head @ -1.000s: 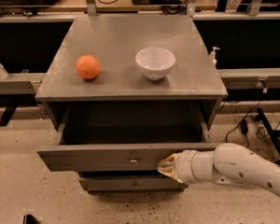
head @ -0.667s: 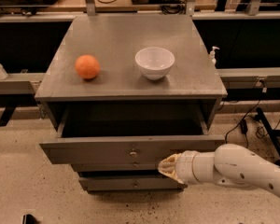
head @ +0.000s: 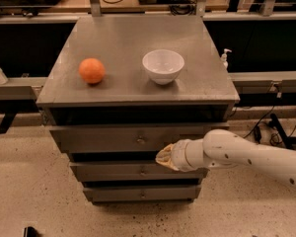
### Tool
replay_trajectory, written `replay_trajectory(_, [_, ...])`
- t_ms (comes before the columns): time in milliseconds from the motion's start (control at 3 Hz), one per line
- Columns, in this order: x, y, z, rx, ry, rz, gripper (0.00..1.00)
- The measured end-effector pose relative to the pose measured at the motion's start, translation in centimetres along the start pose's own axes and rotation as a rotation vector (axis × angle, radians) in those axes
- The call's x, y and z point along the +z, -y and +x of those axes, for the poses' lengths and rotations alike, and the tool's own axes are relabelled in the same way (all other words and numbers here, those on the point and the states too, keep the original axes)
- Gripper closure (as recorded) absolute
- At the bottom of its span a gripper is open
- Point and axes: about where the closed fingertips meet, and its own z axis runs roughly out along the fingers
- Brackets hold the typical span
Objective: Close top drawer
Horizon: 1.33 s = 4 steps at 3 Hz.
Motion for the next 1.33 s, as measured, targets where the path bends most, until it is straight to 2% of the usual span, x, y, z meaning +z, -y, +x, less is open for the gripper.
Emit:
replay_trajectory(333, [0.0, 0.0, 0.0, 0.000, 0.000, 0.000, 1.00])
replay_trajectory(667, [0.9, 1.0, -0.2, -0.019, 0.008, 0.013, 1.00])
replay_trajectory(1000, [1.5, 2.4, -0.2, -0.034, 0.005, 0.053, 1.00])
replay_trajectory(1333, [1.6, 2.6, -0.4, -0.056, 0.004, 0.071, 1.00])
